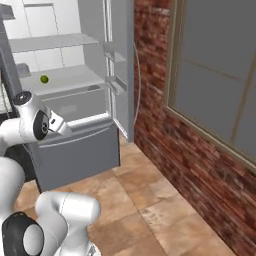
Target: Place one lime and one fish in each tupperware on the nearby counter, to pack two identical lunches.
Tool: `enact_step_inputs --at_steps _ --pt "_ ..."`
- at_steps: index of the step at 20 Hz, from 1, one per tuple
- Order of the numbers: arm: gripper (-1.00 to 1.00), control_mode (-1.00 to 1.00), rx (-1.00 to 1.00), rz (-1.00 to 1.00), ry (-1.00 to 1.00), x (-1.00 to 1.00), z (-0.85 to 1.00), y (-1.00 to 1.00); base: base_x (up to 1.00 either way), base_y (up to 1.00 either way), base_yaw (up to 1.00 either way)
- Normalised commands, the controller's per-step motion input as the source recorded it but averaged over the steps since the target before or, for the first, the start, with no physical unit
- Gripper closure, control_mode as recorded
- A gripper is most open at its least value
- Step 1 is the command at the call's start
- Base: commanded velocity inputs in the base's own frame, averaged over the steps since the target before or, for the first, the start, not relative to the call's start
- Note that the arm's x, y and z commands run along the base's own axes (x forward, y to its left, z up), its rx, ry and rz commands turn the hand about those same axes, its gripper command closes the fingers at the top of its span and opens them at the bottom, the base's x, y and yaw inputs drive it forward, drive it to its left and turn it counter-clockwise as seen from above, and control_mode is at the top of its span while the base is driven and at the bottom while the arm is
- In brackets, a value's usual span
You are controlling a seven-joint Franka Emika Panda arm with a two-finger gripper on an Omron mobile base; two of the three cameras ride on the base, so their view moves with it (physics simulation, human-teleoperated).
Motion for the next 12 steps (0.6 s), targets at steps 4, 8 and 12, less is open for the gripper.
enact_step_inputs --at_steps 4,8,12 --pt "-1.00 1.00 0.00 0.00 0.00 0.00 0.00 0.00 1.00 -0.50 0.42" --pt "-1.00 1.00 0.00 0.00 0.00 0.00 0.00 0.00 1.00 -0.29 0.54" --pt "-1.00 1.00 0.00 0.00 0.00 0.00 0.00 0.00 1.00 -0.13 0.52"
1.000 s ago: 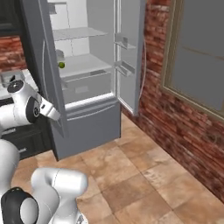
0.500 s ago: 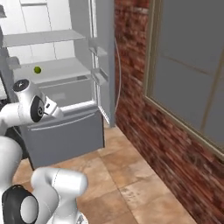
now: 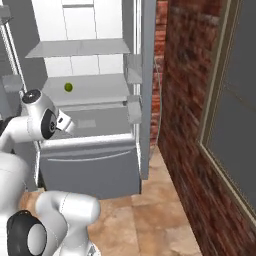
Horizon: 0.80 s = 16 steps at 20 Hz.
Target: Place one lime and one fish in each tupperware on the nearby counter, to pack two identical lunches.
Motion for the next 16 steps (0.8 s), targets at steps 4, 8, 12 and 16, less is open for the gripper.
enact_step_inputs --at_steps 4,8,12,16 --pt "-1.00 1.00 0.00 0.00 0.00 0.00 0.00 0.00 1.00 -0.13 0.51" --pt "-1.00 1.00 0.00 0.00 0.00 0.00 0.00 0.00 1.00 -0.24 0.30" --pt "-1.00 1.00 0.00 0.00 0.00 0.00 0.00 0.00 0.78 -0.51 0.02" --pt "-1.00 1.00 0.00 0.00 0.00 0.00 0.00 0.00 0.14 -0.02 0.03"
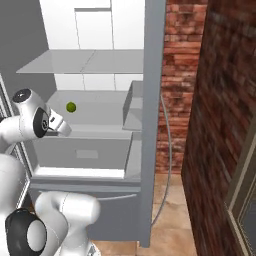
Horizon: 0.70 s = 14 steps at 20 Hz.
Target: Place one lime and one fish in each tupperware on the nearby counter, to pack two identical lunches.
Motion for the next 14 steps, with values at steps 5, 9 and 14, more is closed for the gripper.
enact_step_inputs --at_steps 5,9,14 --pt "-1.00 1.00 0.00 0.00 0.00 0.00 0.00 0.00 0.94 0.34 -0.10" --pt "-1.00 1.00 0.00 0.00 0.00 0.00 0.00 0.00 0.84 0.36 -0.09" --pt "-1.00 -1.00 0.00 0.08 -0.02 0.00 0.02 0.10 0.10 0.30 0.00"
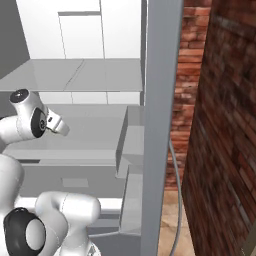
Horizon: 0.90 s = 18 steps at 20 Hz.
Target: Place one lime and one fish in each tupperware on the nearby counter, to pack two identical lunches.
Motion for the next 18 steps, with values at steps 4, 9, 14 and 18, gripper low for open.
enact_step_inputs --at_steps 4,9,14,18 --pt "-1.00 -1.00 0.00 0.43 0.00 0.28 0.03 0.34 0.00 0.00 0.00" --pt "-1.00 -1.00 0.00 0.34 0.00 0.65 -0.13 0.72 0.00 0.00 0.00" --pt "-1.00 -1.00 0.01 0.15 0.00 0.45 -0.08 0.42 0.00 0.00 0.00" --pt "-1.00 -1.00 -0.02 0.00 0.06 0.55 -0.05 0.22 0.00 0.00 0.00"
